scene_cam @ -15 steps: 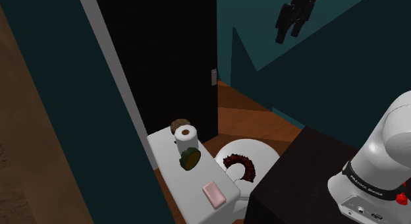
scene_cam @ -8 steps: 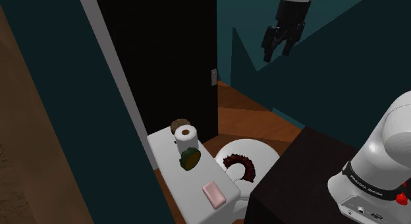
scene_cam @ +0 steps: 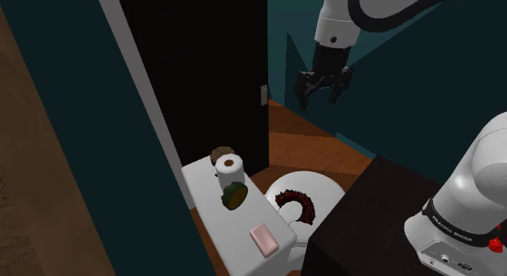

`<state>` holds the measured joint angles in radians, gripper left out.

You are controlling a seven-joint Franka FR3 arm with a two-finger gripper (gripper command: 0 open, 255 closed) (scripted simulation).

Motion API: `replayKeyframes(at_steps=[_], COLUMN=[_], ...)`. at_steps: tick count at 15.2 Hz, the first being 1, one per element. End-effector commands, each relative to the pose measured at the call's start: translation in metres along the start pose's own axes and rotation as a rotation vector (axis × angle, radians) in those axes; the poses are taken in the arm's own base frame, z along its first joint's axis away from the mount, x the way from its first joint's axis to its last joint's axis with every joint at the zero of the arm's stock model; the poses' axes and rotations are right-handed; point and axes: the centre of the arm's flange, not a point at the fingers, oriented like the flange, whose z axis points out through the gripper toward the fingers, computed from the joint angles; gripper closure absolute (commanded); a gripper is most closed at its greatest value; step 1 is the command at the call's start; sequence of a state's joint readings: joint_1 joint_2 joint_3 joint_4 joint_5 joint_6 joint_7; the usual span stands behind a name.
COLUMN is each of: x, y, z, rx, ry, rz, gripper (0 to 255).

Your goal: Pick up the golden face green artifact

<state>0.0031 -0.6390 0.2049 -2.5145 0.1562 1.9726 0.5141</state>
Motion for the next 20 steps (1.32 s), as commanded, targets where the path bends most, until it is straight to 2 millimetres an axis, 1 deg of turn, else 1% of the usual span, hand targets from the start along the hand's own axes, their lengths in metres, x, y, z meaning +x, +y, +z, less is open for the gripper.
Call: replayKeyframes(at_steps=[1,6,11,20], x=[-0.001,-0.001,0.002,0.019], y=[-0.013,-0.054,-0.095,-0.168], z=[0.02,0.07,0.119,0.206], rx=[0.008,0.024,0.04,0.069], ry=[-0.011,-0.041,-0.07,-0.123], rz=[0.06,0.199,0.337,0.587], gripper=[0,0,0,0])
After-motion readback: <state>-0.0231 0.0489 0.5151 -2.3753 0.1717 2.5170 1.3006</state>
